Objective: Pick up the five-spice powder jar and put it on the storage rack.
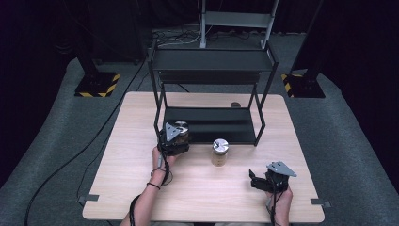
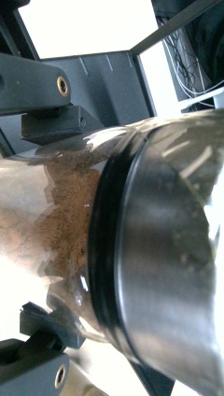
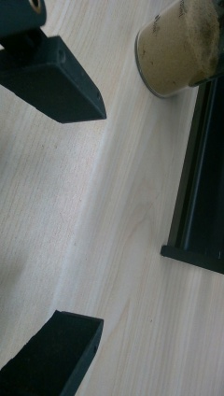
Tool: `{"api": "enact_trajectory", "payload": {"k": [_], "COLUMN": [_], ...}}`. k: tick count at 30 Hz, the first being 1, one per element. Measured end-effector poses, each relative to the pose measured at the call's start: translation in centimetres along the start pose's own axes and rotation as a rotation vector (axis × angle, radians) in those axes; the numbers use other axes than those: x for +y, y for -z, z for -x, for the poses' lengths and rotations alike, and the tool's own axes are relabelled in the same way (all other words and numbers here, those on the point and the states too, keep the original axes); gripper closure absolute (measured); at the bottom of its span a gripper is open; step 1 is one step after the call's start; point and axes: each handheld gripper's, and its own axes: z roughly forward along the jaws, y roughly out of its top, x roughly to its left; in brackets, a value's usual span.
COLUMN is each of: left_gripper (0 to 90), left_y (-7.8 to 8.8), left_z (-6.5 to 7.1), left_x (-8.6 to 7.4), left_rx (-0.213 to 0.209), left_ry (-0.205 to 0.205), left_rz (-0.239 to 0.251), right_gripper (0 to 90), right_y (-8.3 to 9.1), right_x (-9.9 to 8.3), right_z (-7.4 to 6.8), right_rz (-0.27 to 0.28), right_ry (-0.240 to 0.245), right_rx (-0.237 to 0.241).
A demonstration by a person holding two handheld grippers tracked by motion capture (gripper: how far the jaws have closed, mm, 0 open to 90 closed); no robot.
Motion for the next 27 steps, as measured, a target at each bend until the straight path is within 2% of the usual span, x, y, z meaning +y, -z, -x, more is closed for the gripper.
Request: {"api": "enact_trajectory", "payload": {"k": [8, 15, 21, 27], "left_gripper": [31.6, 31.6, 31.6, 31.6], "left_y": [-0.9, -1.6, -2.5, -3.2], "left_z": [0.0, -0.1, -0.4, -0.2], "left_x": [0.5, 0.8, 0.9, 1.2], "left_rx": [0.005, 0.003, -0.004, -0.003], "left_ry": [0.02, 0.021, 0.056, 0.052], "left_rz": [0.004, 0.002, 0.014, 0.013], "right_gripper": [1.1, 1.1, 1.1, 1.1], "right_y": [0.0, 0.0, 0.0, 0.0], "right_x": [0.0, 0.0, 0.0, -0.1], "right_z": [0.0, 0.0, 0.0, 0.0], "right_rz": [0.001, 0.001, 0.002, 0.003], "right_ry": [0.001, 0.002, 0.002, 0.002], "right_rx": [0.0, 0.001, 0.001, 0.001]}}
